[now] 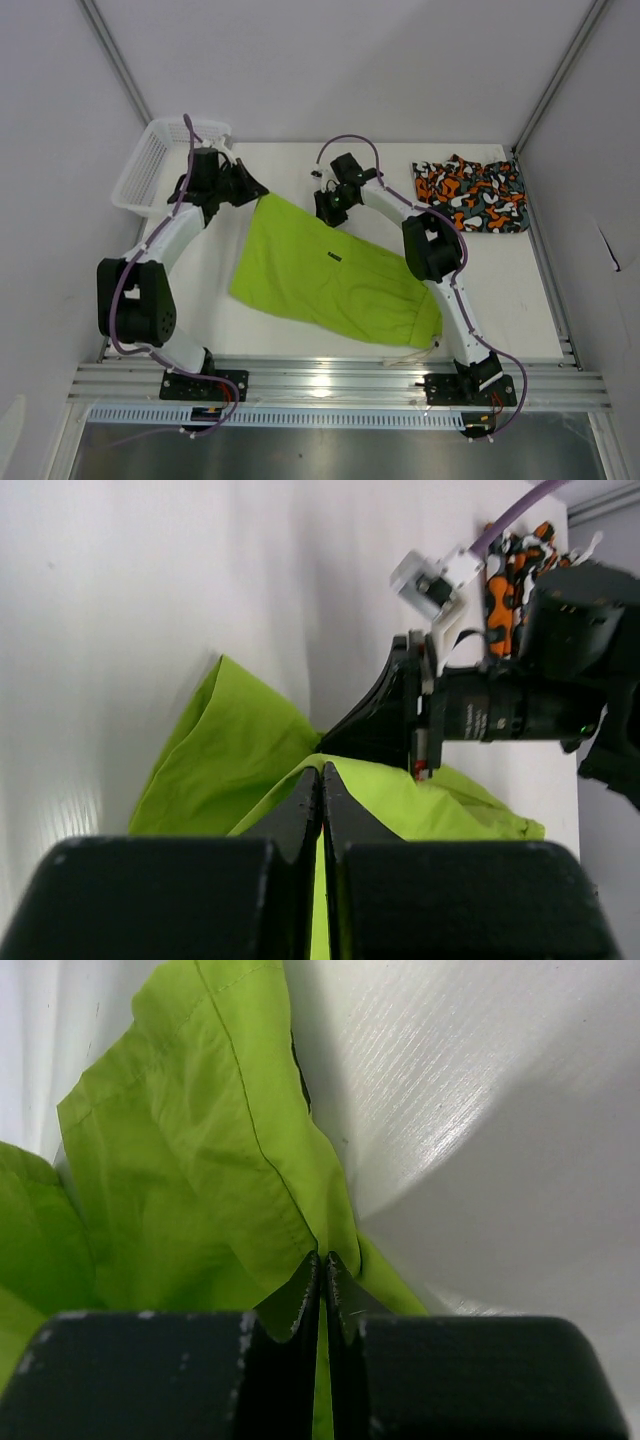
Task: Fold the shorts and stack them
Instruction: Fold the shorts
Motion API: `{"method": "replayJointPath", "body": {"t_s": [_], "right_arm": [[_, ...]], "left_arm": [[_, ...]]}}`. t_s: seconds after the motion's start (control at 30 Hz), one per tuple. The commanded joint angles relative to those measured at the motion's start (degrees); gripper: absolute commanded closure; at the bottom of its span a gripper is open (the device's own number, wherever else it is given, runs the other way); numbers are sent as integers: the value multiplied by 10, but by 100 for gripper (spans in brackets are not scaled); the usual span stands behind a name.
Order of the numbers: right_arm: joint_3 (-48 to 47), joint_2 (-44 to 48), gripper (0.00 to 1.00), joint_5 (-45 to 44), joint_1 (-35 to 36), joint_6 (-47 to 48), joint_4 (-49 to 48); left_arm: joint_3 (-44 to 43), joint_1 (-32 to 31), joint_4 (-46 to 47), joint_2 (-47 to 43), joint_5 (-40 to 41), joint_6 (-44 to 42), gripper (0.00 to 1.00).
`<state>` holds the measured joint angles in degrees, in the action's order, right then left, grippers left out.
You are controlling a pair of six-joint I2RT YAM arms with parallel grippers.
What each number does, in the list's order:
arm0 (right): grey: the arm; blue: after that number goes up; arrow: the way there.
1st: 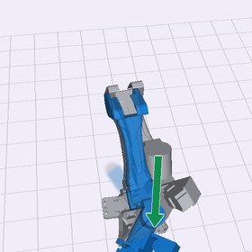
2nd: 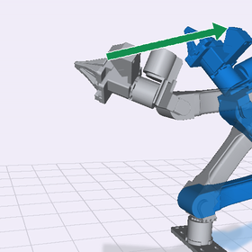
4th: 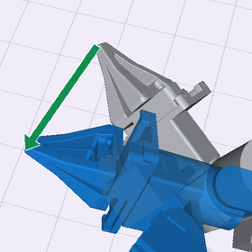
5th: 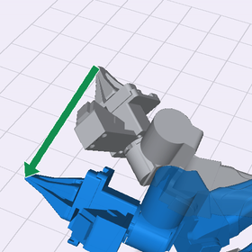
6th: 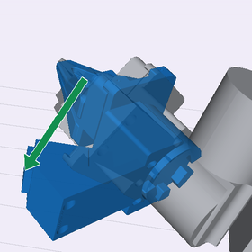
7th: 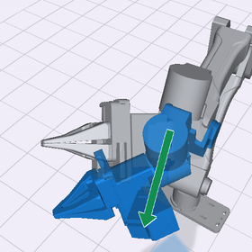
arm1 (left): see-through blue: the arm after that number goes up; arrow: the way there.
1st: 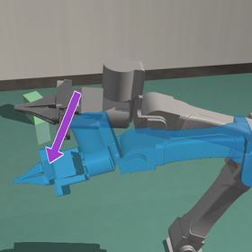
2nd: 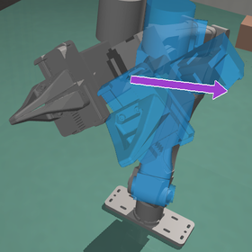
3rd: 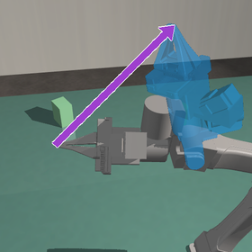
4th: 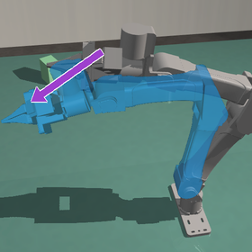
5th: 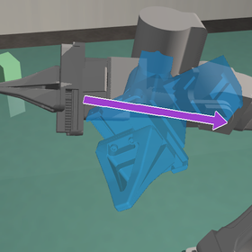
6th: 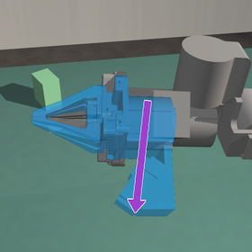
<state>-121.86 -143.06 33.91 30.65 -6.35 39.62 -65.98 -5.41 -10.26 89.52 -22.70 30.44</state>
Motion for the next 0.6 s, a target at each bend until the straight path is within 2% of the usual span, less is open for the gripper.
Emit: {"method": "replayJointPath", "body": {"t_s": [0.0, 0.1, 0.37, 0.57], "right_arm": [[-26, 5, 93, 5, 5, 12, 7], [-23, 6, 92, 5, 5, 11, 6], [7, 25, 87, 20, -2, -12, -37], [19, 43, 58, 3, -9, -40, -72]], "left_arm": [[-53, 5, 26, 26, 7, 15, 100], [-94, 5, 25, 80, 10, 11, 100], [-125, 5, 17, 189, 31, 2, 100], [-186, 0, -27, 286, 48, -9, 99]]}}
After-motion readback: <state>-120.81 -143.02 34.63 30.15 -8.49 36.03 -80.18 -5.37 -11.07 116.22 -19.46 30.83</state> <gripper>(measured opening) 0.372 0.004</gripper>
